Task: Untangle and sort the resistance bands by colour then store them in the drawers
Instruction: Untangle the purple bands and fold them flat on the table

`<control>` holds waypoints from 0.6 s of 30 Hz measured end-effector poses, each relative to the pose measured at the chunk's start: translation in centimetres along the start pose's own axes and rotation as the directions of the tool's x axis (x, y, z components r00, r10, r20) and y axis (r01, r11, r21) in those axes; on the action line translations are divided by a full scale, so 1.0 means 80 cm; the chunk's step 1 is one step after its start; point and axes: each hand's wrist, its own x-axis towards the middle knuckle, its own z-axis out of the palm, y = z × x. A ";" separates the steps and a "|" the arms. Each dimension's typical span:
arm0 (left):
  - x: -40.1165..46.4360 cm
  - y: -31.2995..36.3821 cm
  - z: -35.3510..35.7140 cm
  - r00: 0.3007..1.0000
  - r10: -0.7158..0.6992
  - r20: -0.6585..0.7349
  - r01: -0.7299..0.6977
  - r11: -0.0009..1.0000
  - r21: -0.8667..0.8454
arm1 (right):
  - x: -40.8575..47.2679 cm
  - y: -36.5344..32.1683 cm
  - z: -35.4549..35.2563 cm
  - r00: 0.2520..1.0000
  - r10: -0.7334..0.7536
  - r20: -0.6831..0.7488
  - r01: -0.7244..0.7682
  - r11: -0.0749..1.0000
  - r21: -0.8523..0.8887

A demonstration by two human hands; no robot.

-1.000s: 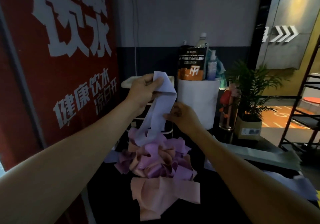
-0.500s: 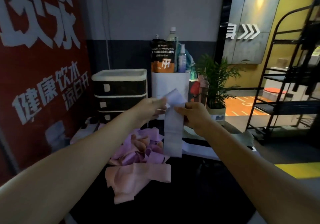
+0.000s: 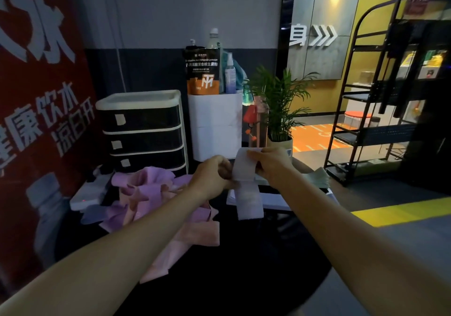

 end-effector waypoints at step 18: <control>0.004 -0.001 -0.017 0.957 0.232 -0.174 -0.270 0.934 -0.236 | -0.019 0.003 -0.013 0.996 0.064 0.060 -0.035 0.915 -0.401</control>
